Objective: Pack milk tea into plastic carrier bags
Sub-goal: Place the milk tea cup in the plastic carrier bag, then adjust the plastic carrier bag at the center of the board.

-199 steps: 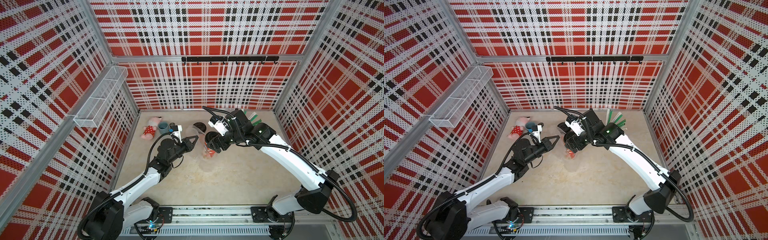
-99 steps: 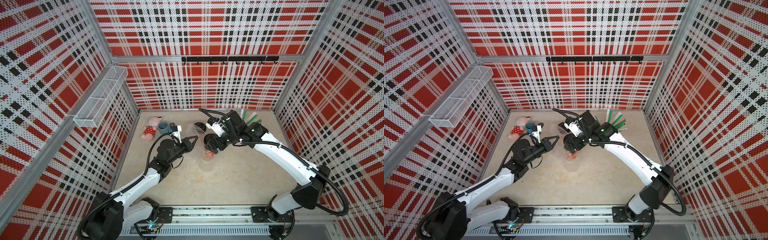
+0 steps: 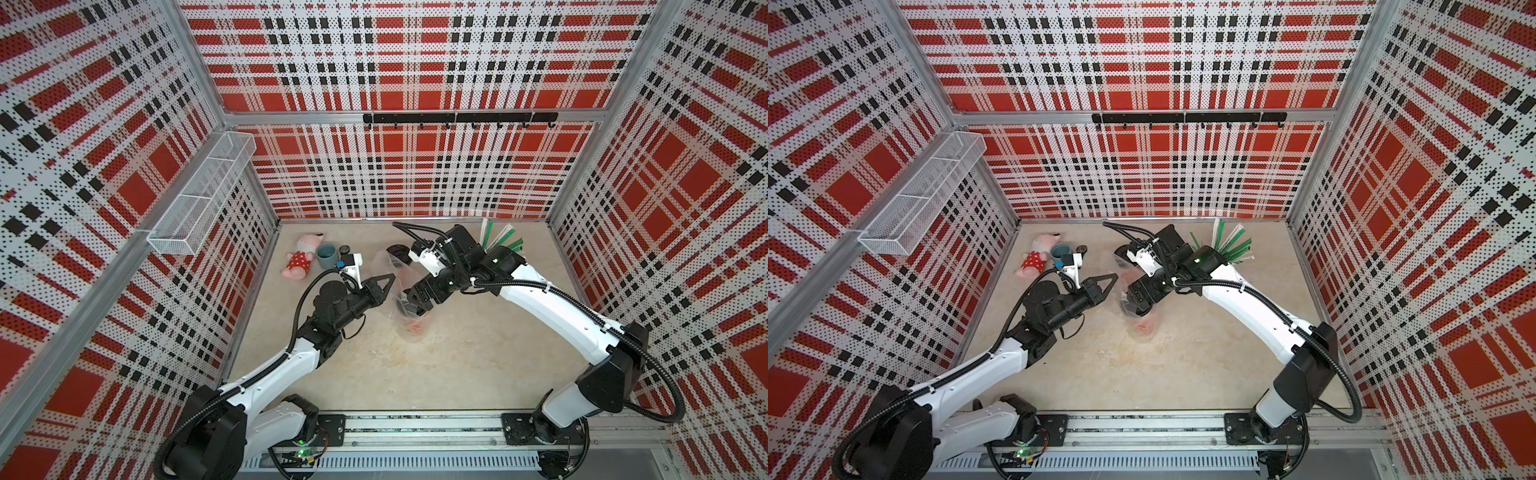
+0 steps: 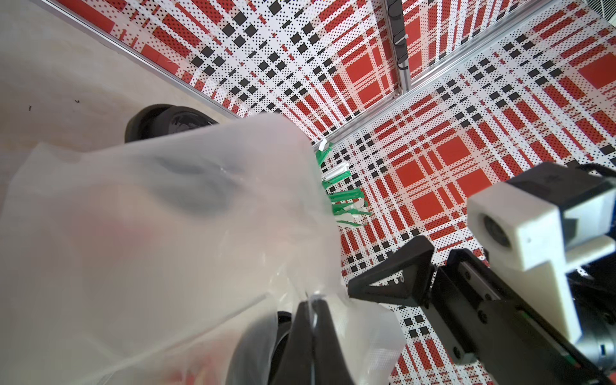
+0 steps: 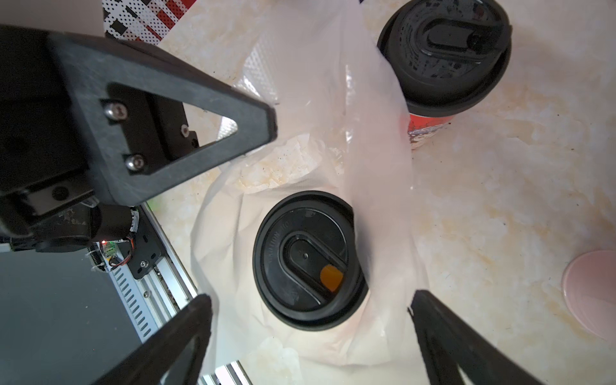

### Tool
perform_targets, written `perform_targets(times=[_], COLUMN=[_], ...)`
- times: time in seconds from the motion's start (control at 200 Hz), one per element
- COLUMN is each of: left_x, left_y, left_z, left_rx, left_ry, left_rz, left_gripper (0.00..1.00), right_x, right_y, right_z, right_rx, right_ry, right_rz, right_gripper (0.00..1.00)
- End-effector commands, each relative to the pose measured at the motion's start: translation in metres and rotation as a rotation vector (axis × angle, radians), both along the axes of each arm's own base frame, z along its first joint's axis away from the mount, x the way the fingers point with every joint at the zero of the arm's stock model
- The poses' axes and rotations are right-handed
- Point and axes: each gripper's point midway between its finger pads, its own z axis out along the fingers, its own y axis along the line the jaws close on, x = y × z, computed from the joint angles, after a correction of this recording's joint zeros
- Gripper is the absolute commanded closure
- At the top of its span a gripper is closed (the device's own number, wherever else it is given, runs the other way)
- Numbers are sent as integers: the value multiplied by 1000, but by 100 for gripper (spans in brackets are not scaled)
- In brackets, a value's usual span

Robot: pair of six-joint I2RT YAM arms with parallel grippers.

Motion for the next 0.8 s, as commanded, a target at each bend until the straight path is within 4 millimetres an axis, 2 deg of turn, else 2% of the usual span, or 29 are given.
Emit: perform_targets(times=[0.0, 0.105, 0.185, 0.411, 0.461, 0.691, 0.797], left_x=[-1, 0, -1, 1, 1, 3, 3], left_y=[3, 3, 2, -1, -1, -1, -2], left_z=[11, 12, 15, 16, 17, 22, 23], left_rx=[-19, -20, -23, -24, -25, -27, -29], left_ry=[-38, -41, -47, -44, -45, -54, -53], left_rz=[0, -2, -5, -17, -19, -17, -19], left_gripper=[98, 98, 98, 98, 98, 98, 98], right_x=[1, 5, 14, 50, 56, 62, 70], right_y=[3, -4, -12, -16, -12, 11, 6], right_z=[17, 36, 39, 33, 31, 9, 5], right_rx=[31, 37, 19, -46, -32, -19, -57], right_ry=[-34, -88, -131, -209, -214, -133, -143], right_rz=[8, -28, -80, -192, -187, -104, -141], right_gripper=[4, 4, 5, 7, 8, 19, 29])
